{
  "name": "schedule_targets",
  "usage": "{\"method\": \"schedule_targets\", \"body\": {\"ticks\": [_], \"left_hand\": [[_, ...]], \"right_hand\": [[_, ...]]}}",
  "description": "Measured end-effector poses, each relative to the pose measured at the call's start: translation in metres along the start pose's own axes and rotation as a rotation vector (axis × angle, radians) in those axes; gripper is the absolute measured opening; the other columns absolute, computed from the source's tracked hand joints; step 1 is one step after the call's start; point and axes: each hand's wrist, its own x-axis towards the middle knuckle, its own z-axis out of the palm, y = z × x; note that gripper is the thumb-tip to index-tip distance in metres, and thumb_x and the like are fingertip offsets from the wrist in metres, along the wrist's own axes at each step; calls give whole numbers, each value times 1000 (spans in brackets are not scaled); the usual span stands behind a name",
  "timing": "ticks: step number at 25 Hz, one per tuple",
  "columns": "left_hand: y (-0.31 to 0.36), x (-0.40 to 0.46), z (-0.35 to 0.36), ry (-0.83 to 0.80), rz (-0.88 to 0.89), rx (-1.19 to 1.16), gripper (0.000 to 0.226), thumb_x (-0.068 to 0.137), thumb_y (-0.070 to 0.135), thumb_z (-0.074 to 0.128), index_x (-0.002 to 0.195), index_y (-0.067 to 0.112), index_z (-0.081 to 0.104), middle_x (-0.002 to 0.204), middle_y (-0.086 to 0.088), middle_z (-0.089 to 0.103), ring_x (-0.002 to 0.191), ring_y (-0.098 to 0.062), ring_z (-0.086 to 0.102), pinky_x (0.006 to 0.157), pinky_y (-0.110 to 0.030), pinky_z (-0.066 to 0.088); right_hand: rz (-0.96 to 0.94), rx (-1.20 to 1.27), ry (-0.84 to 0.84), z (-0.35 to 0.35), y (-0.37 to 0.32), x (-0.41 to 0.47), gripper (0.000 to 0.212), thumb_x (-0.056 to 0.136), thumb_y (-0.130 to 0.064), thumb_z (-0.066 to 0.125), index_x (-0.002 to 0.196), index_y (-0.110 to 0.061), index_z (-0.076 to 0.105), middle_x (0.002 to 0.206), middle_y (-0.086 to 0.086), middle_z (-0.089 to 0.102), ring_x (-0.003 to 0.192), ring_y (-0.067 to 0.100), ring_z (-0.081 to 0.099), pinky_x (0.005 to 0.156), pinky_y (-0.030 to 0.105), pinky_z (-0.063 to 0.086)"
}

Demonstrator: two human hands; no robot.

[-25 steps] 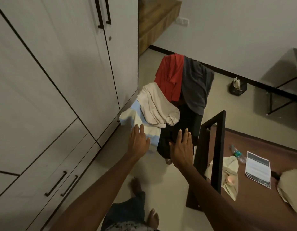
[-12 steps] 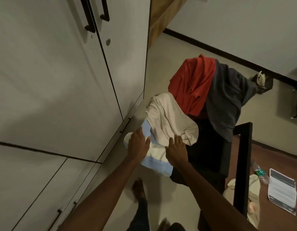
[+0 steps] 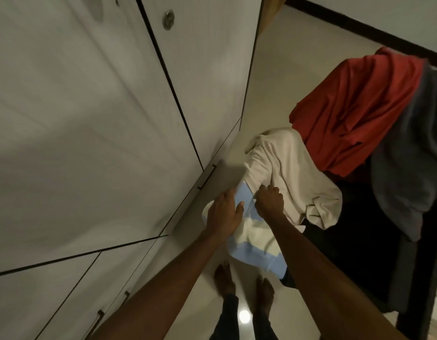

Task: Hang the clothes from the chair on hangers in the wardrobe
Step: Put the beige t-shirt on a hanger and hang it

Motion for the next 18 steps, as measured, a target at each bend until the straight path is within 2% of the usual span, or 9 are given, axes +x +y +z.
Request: {"method": "schedule_targets", "body": {"ticks": [3,5,7,8,10,12,14,16,18], "left_hand": [[-3,4,2,9,-29,5,47,100,33,56,141,10,50,139,-10,57,126,-29,54,99,-37,46],[0,6,2,29,-57,-29,46,100,31,57,141,11,51,139,-9,57,127,-28,53,100,-37,44],[13,5,0,18,-85,-76,47,99,27,59,143,13,50,143,-7,55,131,-26,50,103,-35,42],[21,5,-1,16,-95,-102,48,98,25,60,143,15,50,144,-6,55,133,-26,50,104,-35,41],[41,6,-6,-5,-105,-150,48,96,24,63,142,14,51,140,-8,58,130,-27,53,104,-37,44],[67,6,-15,-32,-96,-158,48,96,28,64,139,12,51,134,-11,61,125,-31,57,100,-41,48],[93,4,-29,-28,-76,-145,50,96,31,63,139,11,49,130,-14,63,121,-34,60,97,-42,50],[115,0,-44,25,-38,-115,59,91,37,66,141,13,46,128,-13,63,115,-34,62,91,-44,53],[125,-2,-49,78,24,-70,75,78,57,69,142,26,42,126,-4,61,111,-26,63,87,-43,56]], "right_hand": [[-29,207,22,-6,6,8,18,79,-7,45,71,-2,60,77,22,63,72,43,62,62,41,42],[-1,483,61,-20,19,5,23,83,-18,40,62,-10,48,64,14,56,59,29,55,59,34,31],[97,772,82,-49,32,-11,28,90,-22,40,63,-15,43,61,0,50,56,10,45,59,33,29],[166,919,72,-68,38,-20,29,94,-19,43,66,-15,46,64,-3,49,58,8,43,58,33,32],[347,1210,41,-106,45,-41,21,96,-10,47,78,-11,55,69,5,49,62,12,43,60,33,35],[426,1400,45,-154,47,-59,19,90,-6,50,78,-7,64,70,10,60,65,20,54,63,32,43],[356,1477,2,-207,42,-78,23,89,-2,50,83,-5,72,74,8,73,68,21,67,64,30,54],[207,1474,-57,-261,36,-102,28,92,0,47,87,-7,74,74,6,76,65,15,71,59,25,57],[41,1480,-132,-308,35,-126,36,95,0,43,84,-9,76,74,6,76,65,14,71,58,23,57]]}}
